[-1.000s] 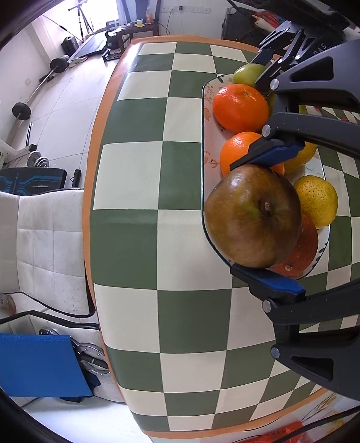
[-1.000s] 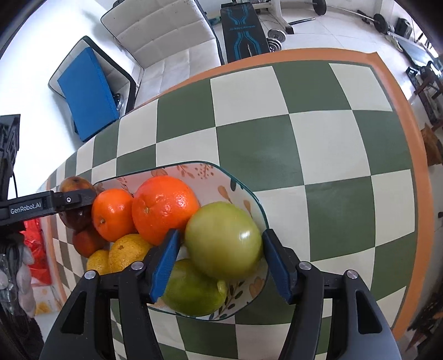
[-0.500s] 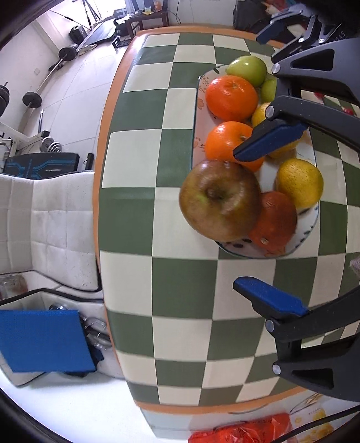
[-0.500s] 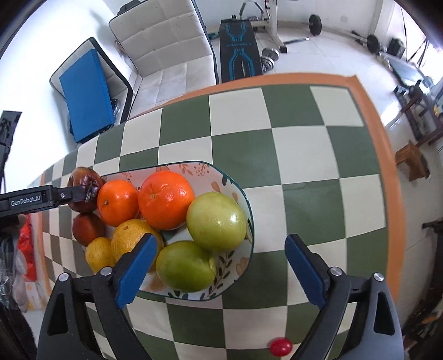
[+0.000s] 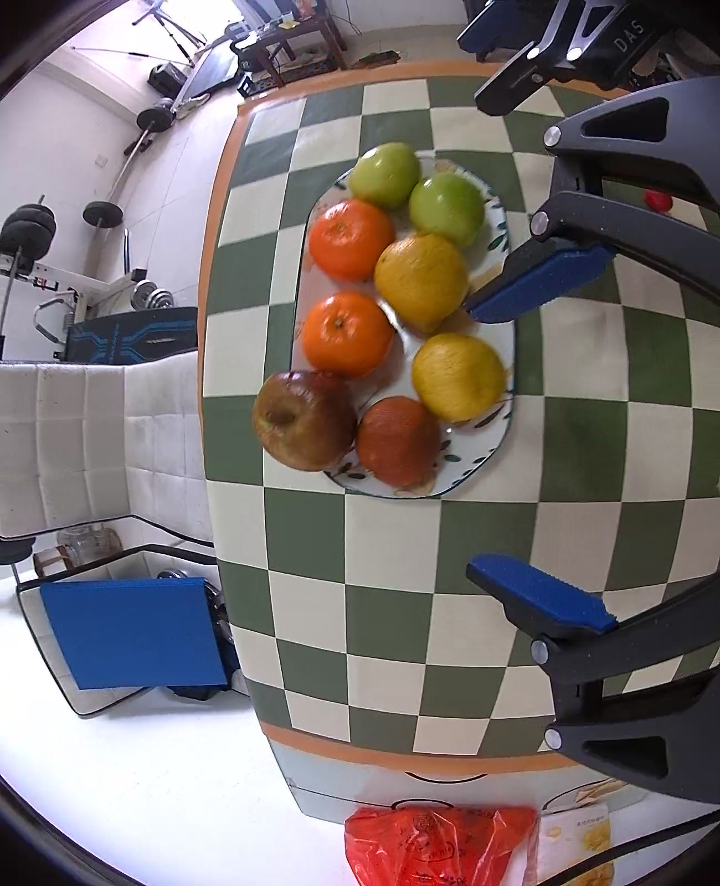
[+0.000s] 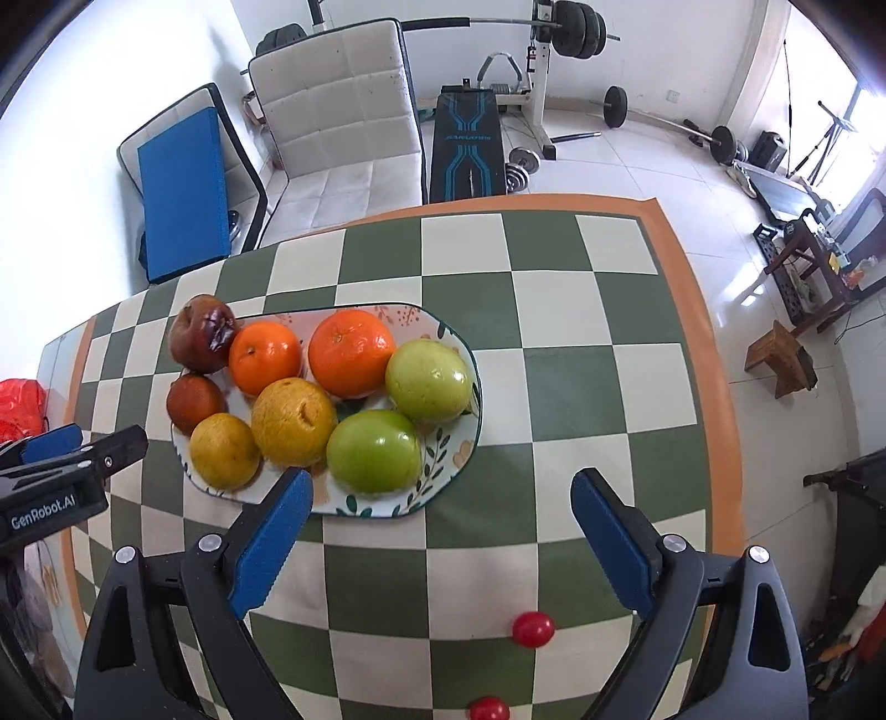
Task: Organize fruits
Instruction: 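Lift both open tools up and away from the plate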
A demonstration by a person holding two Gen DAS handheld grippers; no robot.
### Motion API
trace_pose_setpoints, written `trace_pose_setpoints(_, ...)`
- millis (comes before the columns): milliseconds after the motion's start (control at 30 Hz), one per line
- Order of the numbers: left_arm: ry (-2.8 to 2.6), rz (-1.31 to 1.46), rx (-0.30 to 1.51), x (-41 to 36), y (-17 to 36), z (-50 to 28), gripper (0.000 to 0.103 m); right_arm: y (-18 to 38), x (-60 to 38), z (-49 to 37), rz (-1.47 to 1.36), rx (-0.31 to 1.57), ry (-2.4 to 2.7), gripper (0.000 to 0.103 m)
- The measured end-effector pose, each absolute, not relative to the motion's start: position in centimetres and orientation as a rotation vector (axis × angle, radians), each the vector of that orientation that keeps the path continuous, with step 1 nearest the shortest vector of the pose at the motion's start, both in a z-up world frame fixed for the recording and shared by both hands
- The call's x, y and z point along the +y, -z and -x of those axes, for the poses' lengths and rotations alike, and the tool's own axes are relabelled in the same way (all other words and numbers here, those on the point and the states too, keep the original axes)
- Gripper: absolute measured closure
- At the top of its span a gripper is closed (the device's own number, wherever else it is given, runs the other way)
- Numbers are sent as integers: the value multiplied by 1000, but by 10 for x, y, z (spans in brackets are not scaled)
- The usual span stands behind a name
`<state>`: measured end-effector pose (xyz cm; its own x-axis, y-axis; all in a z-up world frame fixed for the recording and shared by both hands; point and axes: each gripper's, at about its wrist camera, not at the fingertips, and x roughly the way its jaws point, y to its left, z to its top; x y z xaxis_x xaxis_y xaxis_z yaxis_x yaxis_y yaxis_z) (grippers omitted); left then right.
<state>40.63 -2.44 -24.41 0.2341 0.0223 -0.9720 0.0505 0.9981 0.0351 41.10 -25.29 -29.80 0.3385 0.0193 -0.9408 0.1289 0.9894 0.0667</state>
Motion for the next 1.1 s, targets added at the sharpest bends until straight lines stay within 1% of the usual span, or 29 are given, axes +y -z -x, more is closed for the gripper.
trace_pose_setpoints(233, 44, -37, 1258, -29, 208, -367, 18, 262, -249, -373, -103, 1169, 63, 7)
trace_pose_setpoints(600, 68, -9, 1124, -25, 141, -307, 18, 187, -246, -308, -93, 1049, 40, 7)
trace_pose_setpoints(1100, 120, -21, 1022, -29, 79, -239, 18, 108, -232, -232, -99, 919, 7, 7)
